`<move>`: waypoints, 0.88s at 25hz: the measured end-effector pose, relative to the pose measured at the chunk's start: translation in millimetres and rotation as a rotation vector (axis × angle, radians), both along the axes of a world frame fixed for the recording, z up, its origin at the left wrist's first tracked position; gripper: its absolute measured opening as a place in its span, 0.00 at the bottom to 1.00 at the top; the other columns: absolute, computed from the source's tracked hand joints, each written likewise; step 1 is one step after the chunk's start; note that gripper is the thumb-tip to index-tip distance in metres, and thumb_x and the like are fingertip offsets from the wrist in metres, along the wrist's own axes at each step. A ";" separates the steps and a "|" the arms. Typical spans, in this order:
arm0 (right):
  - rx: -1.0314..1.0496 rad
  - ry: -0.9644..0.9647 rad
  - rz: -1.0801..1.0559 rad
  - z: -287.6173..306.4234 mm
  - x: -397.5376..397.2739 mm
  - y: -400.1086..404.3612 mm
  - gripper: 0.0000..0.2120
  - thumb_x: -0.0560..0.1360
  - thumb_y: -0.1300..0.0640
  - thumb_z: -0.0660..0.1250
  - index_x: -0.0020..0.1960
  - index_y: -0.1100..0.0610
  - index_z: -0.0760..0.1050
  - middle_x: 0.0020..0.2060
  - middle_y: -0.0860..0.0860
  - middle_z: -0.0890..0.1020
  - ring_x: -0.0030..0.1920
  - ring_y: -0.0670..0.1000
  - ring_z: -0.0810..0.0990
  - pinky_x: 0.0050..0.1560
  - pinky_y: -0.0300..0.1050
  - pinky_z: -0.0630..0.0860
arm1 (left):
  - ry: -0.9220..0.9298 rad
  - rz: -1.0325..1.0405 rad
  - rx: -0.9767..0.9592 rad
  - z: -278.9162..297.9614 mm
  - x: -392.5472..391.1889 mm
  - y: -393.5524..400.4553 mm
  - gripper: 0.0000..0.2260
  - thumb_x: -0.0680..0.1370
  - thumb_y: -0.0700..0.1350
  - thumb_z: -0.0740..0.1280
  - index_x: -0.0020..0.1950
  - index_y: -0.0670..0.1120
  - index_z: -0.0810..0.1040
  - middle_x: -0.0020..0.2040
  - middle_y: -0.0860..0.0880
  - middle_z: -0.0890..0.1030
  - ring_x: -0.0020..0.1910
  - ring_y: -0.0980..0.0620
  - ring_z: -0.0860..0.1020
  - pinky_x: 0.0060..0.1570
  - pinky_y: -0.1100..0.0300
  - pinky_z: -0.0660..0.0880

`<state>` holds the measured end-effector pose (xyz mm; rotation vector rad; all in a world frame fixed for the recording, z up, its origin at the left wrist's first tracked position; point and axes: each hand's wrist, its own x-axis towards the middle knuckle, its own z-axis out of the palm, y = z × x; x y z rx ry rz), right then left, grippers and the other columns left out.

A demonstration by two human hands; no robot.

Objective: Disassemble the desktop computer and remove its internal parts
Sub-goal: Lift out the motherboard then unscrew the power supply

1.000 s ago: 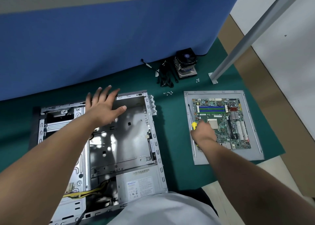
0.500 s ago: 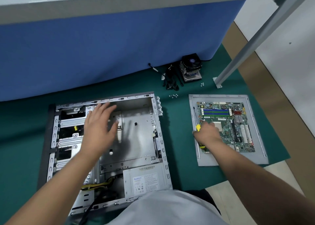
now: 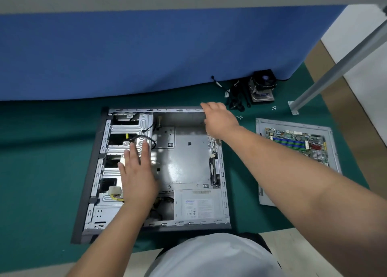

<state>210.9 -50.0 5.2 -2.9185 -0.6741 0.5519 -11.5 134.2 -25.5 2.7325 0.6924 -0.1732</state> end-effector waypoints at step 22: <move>-0.116 0.008 -0.108 6.6 -48.2 -81.2 0.21 0.76 0.60 0.66 0.67 0.53 0.65 0.57 0.53 0.77 0.46 0.55 0.78 0.41 0.49 0.73 | 0.092 -0.492 0.182 13.0 73.7 43.5 0.50 0.75 0.29 0.63 0.82 0.64 0.40 0.84 0.54 0.39 0.83 0.45 0.45 0.67 0.52 0.74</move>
